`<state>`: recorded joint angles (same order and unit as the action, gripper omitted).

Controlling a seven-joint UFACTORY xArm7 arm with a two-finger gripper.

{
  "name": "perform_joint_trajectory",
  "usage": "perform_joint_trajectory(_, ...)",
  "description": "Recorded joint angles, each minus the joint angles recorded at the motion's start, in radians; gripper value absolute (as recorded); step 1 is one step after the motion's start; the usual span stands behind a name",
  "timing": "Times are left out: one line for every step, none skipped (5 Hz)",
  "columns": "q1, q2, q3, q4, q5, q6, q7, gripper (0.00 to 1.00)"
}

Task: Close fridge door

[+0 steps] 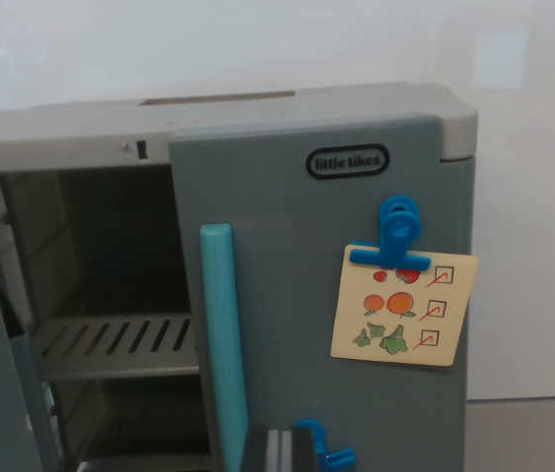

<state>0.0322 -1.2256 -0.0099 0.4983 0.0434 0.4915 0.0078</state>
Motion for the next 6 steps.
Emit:
perform_joint_trajectory(0.0000, 0.000, 0.002, 0.000, 0.0000, 0.000, 0.000, 1.00)
perform_joint_trajectory(0.0000, 0.000, 0.002, 0.000, 0.0000, 0.000, 0.000, 1.00)
perform_joint_trajectory(0.0000, 0.000, 0.019, 0.000, 0.0000, 0.000, 0.000, 1.00)
perform_joint_trajectory(0.0000, 0.000, 0.019, 0.000, 0.0000, 0.000, 0.000, 1.00)
perform_joint_trajectory(0.0000, 0.006, 0.045, 0.000, 0.0000, 0.000, 0.000, 1.00)
perform_joint_trajectory(0.0000, 0.006, 0.045, 0.000, 0.0000, 0.000, 0.000, 1.00)
